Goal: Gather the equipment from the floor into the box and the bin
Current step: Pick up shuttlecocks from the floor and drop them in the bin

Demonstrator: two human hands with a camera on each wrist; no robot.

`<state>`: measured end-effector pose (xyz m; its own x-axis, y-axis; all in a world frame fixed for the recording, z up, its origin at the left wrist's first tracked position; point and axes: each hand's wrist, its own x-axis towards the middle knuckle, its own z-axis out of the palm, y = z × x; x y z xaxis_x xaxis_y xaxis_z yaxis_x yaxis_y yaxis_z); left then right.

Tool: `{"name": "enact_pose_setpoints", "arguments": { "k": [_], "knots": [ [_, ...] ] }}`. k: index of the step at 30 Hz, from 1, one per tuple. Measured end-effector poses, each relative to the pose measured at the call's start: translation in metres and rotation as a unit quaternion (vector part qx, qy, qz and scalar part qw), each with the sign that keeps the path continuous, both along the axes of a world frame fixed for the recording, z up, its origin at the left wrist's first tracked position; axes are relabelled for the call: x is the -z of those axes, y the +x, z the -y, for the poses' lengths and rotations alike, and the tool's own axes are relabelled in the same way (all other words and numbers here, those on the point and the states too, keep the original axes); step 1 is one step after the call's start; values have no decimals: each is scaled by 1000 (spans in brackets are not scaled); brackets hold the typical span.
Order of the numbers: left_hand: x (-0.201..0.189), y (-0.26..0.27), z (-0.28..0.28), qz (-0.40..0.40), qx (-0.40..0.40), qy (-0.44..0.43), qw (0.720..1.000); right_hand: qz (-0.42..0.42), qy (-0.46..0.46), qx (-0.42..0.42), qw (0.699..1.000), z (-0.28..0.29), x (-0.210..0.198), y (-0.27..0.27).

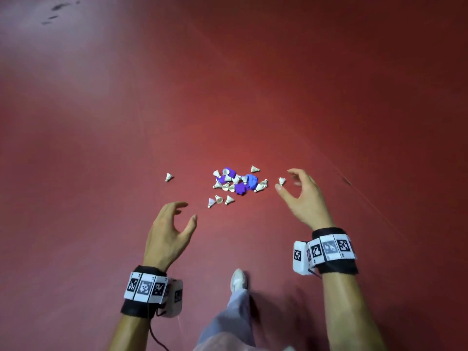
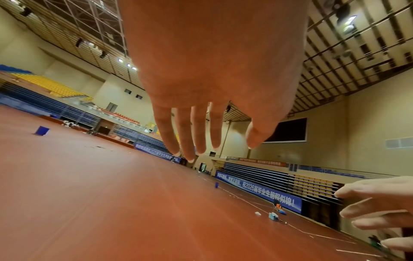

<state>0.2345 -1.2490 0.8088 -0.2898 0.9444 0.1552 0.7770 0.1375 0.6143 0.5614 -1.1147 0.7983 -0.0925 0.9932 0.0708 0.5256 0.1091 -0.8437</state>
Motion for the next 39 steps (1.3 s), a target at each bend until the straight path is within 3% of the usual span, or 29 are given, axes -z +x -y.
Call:
{"name": "enact_pose_setpoints", "arguments": {
  "k": [6, 13, 20, 26, 29, 32, 35, 36, 39],
  "knots": [
    [38, -51, -120, 18, -6, -20, 1000, 19, -1, -28, 999, -122, 24, -64],
    [37, -83, -306, -58, 94, -53, 992, 39, -35, 29, 998, -238, 32, -84],
    [56, -53, -460, -80, 207, -90, 971, 39, -139, 92, 985, -309, 87, -61],
    [107, -13, -609, -119, 262, -152, 946, 41, -265, 100, 958, -418, 155, -21],
    [161, -7, -671, -131, 284, -275, 909, 32, -258, 130, 957, -489, 203, -5],
    [222, -18, -700, -253, 325, -405, 816, 39, -297, 133, 945, -542, 267, -3],
    [280, -41, -702, -333, 338, -458, 751, 83, -402, 75, 909, -567, 350, 5],
    [296, -50, -702, -344, 328, -478, 739, 98, -440, 49, 891, -570, 377, 11],
    [343, -70, -699, -320, 282, -519, 740, 146, -521, -24, 840, -580, 419, 23]
  ]
}}
